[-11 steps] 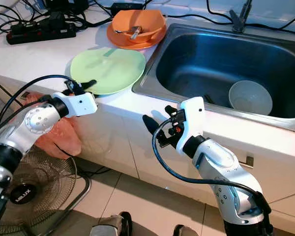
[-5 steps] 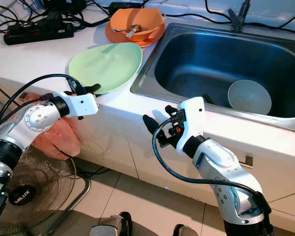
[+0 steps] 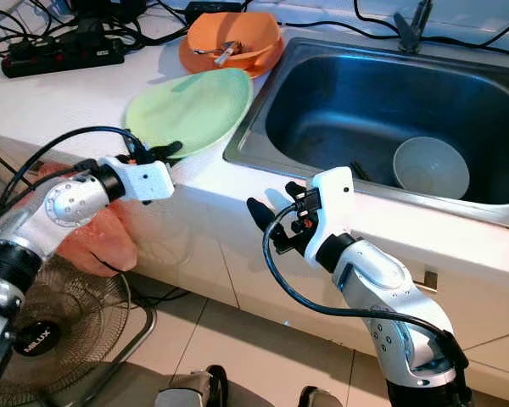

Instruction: Kitchen organization

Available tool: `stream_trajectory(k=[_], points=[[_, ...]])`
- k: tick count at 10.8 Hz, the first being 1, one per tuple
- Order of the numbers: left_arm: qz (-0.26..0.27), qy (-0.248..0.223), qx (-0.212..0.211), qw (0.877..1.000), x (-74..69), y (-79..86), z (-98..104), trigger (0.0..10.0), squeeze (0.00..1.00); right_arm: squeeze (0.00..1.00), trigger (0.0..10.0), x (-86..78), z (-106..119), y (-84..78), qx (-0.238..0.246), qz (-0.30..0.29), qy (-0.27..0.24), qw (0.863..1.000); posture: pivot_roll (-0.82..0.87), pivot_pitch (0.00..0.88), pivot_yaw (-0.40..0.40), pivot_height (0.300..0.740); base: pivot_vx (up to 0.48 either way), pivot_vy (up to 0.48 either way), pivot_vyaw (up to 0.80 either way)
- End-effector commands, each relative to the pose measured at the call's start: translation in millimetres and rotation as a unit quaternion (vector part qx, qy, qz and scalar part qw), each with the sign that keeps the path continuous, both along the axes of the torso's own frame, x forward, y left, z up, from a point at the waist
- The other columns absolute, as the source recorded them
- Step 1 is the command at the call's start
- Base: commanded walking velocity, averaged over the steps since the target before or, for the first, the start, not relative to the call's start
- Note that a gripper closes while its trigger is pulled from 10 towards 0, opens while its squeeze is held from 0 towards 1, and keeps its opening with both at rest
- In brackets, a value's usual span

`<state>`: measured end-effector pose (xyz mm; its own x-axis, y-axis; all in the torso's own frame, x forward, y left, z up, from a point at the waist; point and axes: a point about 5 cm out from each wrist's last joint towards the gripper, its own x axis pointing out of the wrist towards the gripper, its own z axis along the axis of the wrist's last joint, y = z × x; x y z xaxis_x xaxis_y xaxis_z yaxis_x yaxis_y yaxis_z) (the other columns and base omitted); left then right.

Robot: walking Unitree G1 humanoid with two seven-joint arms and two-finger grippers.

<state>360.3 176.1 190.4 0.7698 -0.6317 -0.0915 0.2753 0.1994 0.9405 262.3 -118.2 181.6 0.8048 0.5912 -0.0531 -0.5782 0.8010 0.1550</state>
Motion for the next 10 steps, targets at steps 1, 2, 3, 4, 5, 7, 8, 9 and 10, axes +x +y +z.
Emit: stream_trajectory(k=[1,2,3,4,5,7,8,9,10], points=[[-0.025,0.024,-0.004,0.999,-7.1,-7.8,-10.6,0.0,0.00,0.00,10.0,-0.7,4.8,0.1,0.001,0.002,-0.009,1.000,0.04,0.158,0.069,0.740,0.000,0.000,0.00],[-0.040,0.015,-0.015,0.999,-11.3,-14.1,-8.7,0.0,0.00,0.00,10.0,0.1,4.5,-0.1,0.002,0.002,-0.009,1.000,0.05,0.153,0.067,0.740,0.000,0.000,0.00],[-0.060,-0.018,-0.035,0.997,-19.6,-24.9,-5.9,0.0,0.00,0.00,10.0,2.0,4.2,-0.5,0.003,0.000,-0.009,1.000,0.05,0.147,0.065,0.740,0.000,0.000,0.00],[-0.057,-0.057,-0.045,0.996,-25.5,-30.1,-8.6,0.0,0.00,0.00,10.0,6.7,5.0,-2.4,0.013,-0.009,-0.007,1.000,0.06,0.138,0.063,0.740,0.000,0.000,0.00],[-0.052,-0.071,-0.048,0.995,-26.9,-31.1,-10.8,0.0,0.00,0.00,10.0,9.8,6.7,-4.8,0.025,-0.019,-0.003,1.000,0.06,0.138,0.063,0.740,0.000,0.000,0.00],[-0.037,-0.120,-0.052,0.991,-27.7,-34.3,-11.8,0.0,0.00,0.00,10.0,22.9,17.7,-17.9,0.112,-0.061,0.021,0.992,0.05,0.131,0.061,0.740,0.000,0.000,0.00],[-0.038,-0.138,-0.053,0.988,-26.2,-38.8,-9.8,0.0,0.00,0.00,10.0,31.3,24.5,-25.5,0.171,-0.082,0.037,0.981,0.05,0.129,0.056,0.740,0.000,0.000,0.00],[-0.050,-0.157,-0.055,0.985,-25.1,-47.2,-8.0,0.0,0.00,0.00,10.0,40.9,29.2,-31.9,0.213,-0.094,0.056,0.971,0.05,0.127,0.055,0.740,0.000,0.000,0.00],[-0.075,-0.182,-0.061,0.978,-24.6,-61.0,-5.2,0.0,0.00,0.00,10.0,50.9,36.3,-38.1,0.238,-0.098,0.064,0.964,0.05,0.125,0.053,0.740,0.000,0.000,0.00]])
